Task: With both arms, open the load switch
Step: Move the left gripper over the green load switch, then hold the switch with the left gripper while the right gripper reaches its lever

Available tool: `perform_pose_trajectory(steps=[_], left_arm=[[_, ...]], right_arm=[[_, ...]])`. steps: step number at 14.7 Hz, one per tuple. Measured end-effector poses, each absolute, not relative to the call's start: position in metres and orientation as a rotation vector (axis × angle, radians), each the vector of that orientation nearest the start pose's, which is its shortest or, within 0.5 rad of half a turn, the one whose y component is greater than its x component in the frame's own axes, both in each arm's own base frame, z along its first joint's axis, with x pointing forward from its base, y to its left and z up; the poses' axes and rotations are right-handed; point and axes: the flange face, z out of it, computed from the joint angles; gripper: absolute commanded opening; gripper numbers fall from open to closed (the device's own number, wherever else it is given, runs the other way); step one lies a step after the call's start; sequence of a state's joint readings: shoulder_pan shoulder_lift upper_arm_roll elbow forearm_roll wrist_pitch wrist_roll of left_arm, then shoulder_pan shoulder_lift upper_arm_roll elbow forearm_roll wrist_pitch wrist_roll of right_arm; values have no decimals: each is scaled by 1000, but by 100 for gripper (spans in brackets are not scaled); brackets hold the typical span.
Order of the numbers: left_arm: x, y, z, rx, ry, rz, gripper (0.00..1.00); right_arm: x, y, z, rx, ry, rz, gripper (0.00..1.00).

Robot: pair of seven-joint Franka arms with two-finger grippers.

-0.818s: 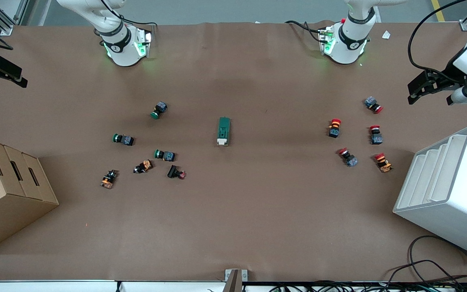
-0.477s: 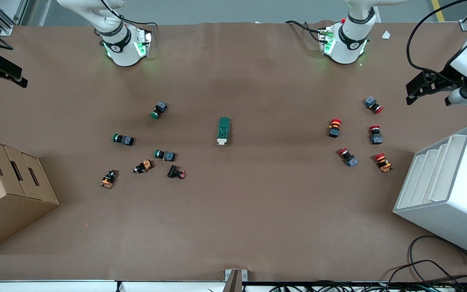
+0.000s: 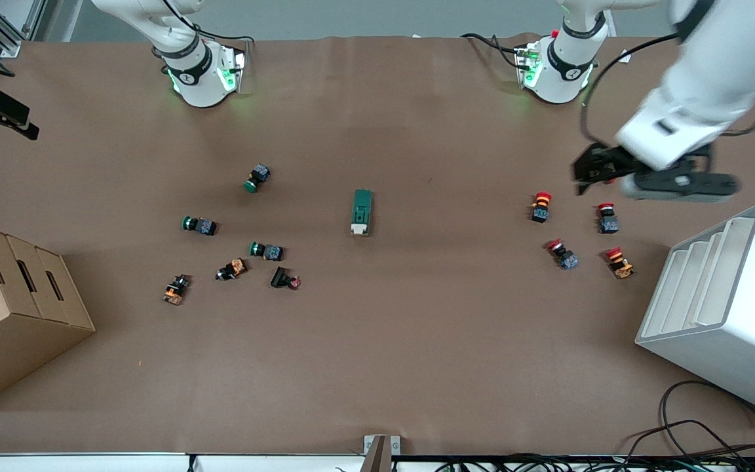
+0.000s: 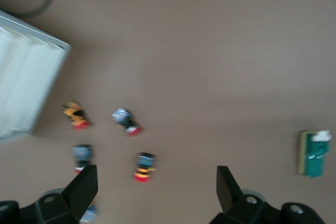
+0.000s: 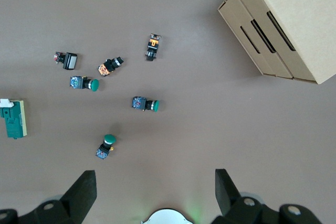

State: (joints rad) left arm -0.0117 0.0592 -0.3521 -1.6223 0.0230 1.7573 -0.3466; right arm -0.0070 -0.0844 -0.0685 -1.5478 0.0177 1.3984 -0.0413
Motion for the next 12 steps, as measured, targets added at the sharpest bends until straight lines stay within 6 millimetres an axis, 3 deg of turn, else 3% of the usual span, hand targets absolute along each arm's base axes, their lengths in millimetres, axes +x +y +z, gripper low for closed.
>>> perform_pose_trajectory(steps=[3,7,9,12], left_arm=[[536,-293,541,-3153,-223,-128,100],[490,-409,470,-3093,-374,-150,100],[468,-451,438,-3077,-416,-192,100],[431,-504,386,-3039,-437,-304,99]], right_arm=[[533,-41,635,-3114,56,137,100],[576,-47,567,-3124,70,233,100],[594,-49,534,-3144,70,275,100],[602,-35,514,-3127,197,316,100]])
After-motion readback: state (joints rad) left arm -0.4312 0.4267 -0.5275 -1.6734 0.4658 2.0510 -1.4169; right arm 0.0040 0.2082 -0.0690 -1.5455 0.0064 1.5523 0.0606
